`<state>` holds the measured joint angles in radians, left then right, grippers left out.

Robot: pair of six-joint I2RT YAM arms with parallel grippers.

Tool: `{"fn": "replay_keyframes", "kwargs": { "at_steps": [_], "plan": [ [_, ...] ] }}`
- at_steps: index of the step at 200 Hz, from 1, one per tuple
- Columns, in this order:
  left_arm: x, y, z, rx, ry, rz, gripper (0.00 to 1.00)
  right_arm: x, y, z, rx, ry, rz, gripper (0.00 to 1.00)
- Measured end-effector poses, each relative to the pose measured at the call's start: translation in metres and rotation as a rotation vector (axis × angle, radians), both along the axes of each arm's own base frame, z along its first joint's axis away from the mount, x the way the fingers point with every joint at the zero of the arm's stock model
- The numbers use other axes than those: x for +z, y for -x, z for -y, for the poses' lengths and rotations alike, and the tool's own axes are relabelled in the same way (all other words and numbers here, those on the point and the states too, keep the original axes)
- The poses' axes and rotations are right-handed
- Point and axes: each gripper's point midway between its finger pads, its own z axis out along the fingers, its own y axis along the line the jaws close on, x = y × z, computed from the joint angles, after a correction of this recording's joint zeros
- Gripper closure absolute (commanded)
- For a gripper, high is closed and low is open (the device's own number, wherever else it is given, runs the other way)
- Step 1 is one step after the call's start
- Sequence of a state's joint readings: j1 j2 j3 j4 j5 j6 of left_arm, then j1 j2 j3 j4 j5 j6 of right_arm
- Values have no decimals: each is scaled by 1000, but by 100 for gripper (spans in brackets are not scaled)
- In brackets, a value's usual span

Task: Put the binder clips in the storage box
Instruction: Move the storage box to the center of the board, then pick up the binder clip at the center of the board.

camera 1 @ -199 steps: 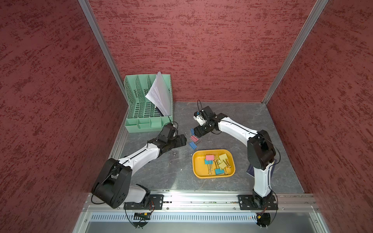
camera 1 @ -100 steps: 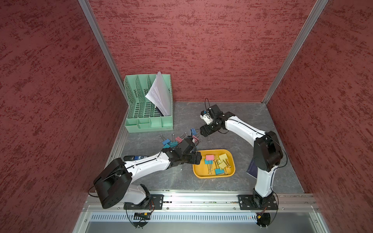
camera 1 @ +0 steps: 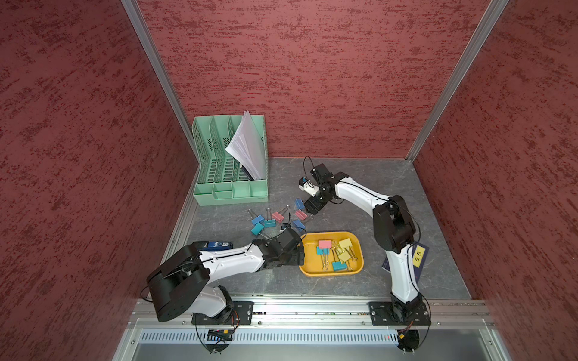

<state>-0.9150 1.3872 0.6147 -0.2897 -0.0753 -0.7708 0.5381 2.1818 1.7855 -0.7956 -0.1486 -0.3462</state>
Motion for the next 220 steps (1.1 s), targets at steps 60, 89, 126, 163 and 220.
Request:
{"fn": "replay_keyframes", "kwargs": {
  "at_steps": [60,89,126,163,220],
  "plan": [
    [0,-2,-23,73,-7,6,9,28,-61,-5,-153,-73,78,10],
    [0,0,-30,83,-4,8,9,20,-88,8,-236,-52,84,10],
    [0,0,-30,82,-3,9,8,-28,-90,31,-306,60,22,10],
    [0,0,-29,74,0,11,8,-35,-89,36,-326,98,19,11],
    [0,2,-30,72,16,21,8,-37,-35,59,-351,157,-16,11]
  ]
}}
